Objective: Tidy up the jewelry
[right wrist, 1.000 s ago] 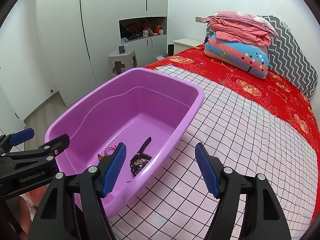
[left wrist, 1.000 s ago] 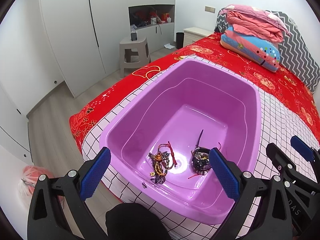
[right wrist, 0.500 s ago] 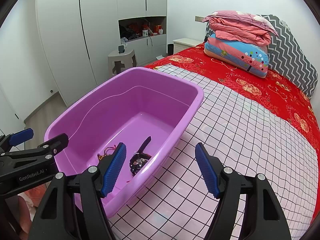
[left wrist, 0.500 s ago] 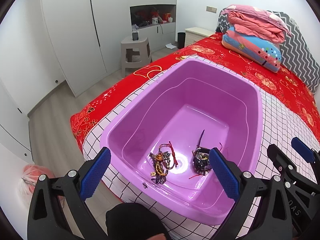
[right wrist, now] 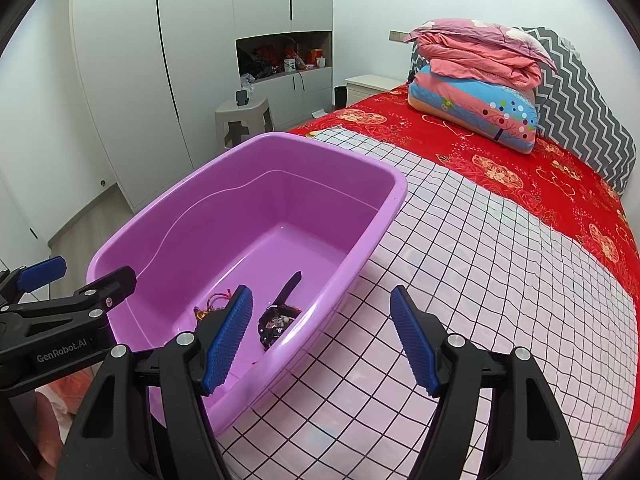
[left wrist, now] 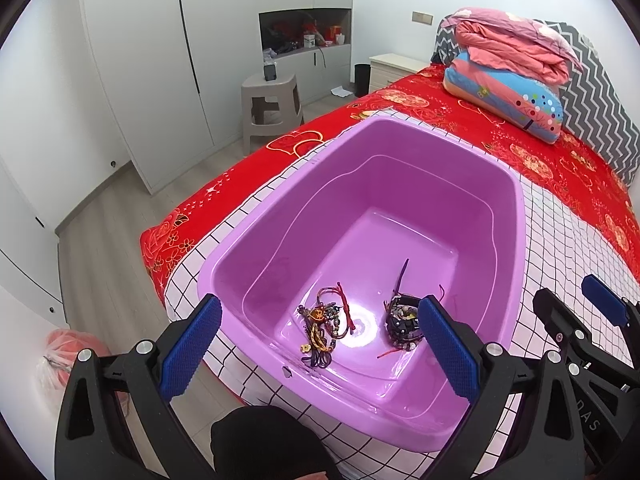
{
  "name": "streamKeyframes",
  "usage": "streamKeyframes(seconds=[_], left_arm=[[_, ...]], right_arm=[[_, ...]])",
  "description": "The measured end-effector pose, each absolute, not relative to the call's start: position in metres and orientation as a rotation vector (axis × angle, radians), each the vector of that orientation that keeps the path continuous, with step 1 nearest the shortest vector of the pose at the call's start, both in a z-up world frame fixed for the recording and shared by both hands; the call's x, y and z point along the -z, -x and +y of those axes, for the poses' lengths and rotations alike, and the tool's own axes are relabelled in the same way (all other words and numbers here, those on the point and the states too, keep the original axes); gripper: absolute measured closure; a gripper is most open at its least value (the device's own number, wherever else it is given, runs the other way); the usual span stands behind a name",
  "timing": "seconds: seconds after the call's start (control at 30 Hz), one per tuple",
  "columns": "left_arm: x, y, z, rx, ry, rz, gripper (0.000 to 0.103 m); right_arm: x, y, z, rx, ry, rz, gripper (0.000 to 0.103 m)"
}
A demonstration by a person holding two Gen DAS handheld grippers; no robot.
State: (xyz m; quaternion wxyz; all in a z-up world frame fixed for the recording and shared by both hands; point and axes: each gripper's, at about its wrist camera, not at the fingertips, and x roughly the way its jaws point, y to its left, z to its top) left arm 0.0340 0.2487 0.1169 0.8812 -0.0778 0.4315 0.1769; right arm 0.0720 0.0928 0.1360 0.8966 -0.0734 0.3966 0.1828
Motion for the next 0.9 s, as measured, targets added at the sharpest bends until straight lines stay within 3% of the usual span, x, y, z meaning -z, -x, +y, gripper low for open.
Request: streamKeyframes(seconds=[0.9], left_arm=[[-0.1114,-0.0362,0.2482,-0.361,0.169,0.913,0.006]], right_arm=[[-0.1294,-0.073,0.0899,-0.381,0.148,0.827,0.035]])
